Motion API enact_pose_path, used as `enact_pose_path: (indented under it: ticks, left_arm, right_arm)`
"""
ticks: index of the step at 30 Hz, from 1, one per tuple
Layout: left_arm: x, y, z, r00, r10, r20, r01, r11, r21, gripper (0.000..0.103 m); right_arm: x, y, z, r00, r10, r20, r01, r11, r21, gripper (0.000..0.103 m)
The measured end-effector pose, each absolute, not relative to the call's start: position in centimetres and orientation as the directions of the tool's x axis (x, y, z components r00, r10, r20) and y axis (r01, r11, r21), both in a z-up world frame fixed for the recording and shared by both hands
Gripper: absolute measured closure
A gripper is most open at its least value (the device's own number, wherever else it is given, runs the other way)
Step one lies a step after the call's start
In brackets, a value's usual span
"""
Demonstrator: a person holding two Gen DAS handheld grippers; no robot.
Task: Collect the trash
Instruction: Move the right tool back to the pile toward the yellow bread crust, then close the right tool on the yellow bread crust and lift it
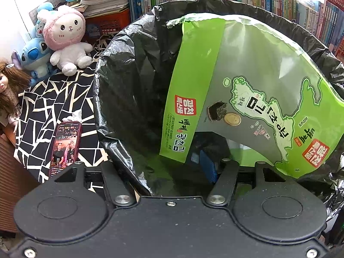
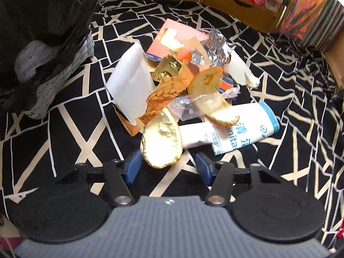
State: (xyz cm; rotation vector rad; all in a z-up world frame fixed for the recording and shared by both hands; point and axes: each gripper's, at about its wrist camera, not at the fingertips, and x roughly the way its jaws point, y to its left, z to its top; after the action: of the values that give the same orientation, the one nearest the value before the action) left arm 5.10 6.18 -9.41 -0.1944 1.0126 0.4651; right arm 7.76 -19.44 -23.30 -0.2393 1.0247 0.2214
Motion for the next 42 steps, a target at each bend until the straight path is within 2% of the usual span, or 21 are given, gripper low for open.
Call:
enact_pose_path:
  ticks: [2,3,4,6,11,13,14,17,18,19,22,24,30,39,41,42]
  left_arm:
    - [5.1,6.2,-9.4,0.442,0.284,-0.851,-0.461,0.886,0.056,0.044]
    - [5.1,6.2,-9.4,0.442,0.285,-0.851,-0.461,0.886,0.057,0.044]
    - [5.1,6.1,-9.4,0.441,0.285,-0.851,-0.46,0.886,0.058,0.044]
    - [5.0,6.1,-9.4,0.441,0.286,-0.851,-0.46,0.886,0.059,0.044]
    - [4.9,6.2,-9.5,0.44,0.283,-0.852,-0.463,0.885,0.055,0.044]
    - [4.8,6.2,-9.5,0.44,0.282,-0.852,-0.464,0.884,0.053,0.044]
    - [4.8,6.2,-9.5,0.441,0.282,-0.852,-0.465,0.884,0.051,0.044]
    - [4.8,6.4,-9.5,0.443,0.278,-0.852,-0.468,0.883,0.045,0.044]
    - [4.7,6.4,-9.5,0.444,0.278,-0.852,-0.468,0.883,0.044,0.044]
    - [4.7,6.4,-9.5,0.445,0.278,-0.852,-0.468,0.883,0.043,0.044]
    - [4.7,6.5,-9.5,0.446,0.276,-0.852,-0.47,0.882,0.04,0.044]
    - [4.7,6.5,-9.5,0.447,0.276,-0.851,-0.471,0.882,0.038,0.044]
    - [4.7,6.5,-9.5,0.449,0.278,-0.849,-0.47,0.882,0.04,0.044]
    - [4.7,6.4,-9.3,0.449,0.283,-0.848,-0.471,0.881,0.044,0.044]
    - [4.7,6.4,-9.3,0.449,0.285,-0.847,-0.472,0.88,0.045,0.043]
    - [4.7,6.3,-9.3,0.448,0.285,-0.847,-0.473,0.88,0.046,0.043]
  right_arm:
    - [7.9,-19.5,-23.3,0.494,0.081,-0.866,-0.285,0.956,-0.072,0.039]
    - [7.8,-19.5,-23.2,0.494,0.086,-0.865,-0.286,0.956,-0.068,0.044]
    - [7.8,-19.4,-23.2,0.494,0.088,-0.865,-0.287,0.955,-0.066,0.054]
    - [7.6,-19.3,-23.0,0.497,0.089,-0.863,-0.285,0.956,-0.065,0.06]
    - [7.1,-19.4,-22.0,0.523,0.108,-0.846,-0.269,0.962,-0.043,0.062]
    - [6.9,-19.6,-21.5,0.533,0.111,-0.839,-0.263,0.964,-0.04,0.075]
    - [6.9,-19.7,-21.2,0.538,0.11,-0.836,-0.257,0.966,-0.039,0.076]
    - [6.9,-20.3,-20.3,0.554,0.115,-0.825,-0.24,0.97,-0.026,0.076]
    - [6.9,-20.4,-20.2,0.557,0.111,-0.823,-0.237,0.971,-0.03,0.073]
    - [6.9,-20.5,-20.1,0.562,0.103,-0.821,-0.235,0.971,-0.039,0.064]
    - [6.7,-20.3,-20.3,0.581,0.068,-0.811,-0.241,0.966,-0.092,0.048]
    - [6.7,-20.1,-20.4,0.583,0.061,-0.81,-0.258,0.96,-0.113,0.042]
    - [6.7,-18.9,-21.3,0.585,0.043,-0.81,-0.347,0.916,-0.202,0.032]
    - [7.8,-17.4,-22.6,0.557,0.031,-0.83,-0.419,0.873,-0.249,0.033]
    - [8.0,-17.3,-22.9,0.544,0.03,-0.839,-0.424,0.872,-0.243,0.035]
    - [8.0,-17.2,-22.9,0.539,0.029,-0.842,-0.423,0.873,-0.241,0.039]
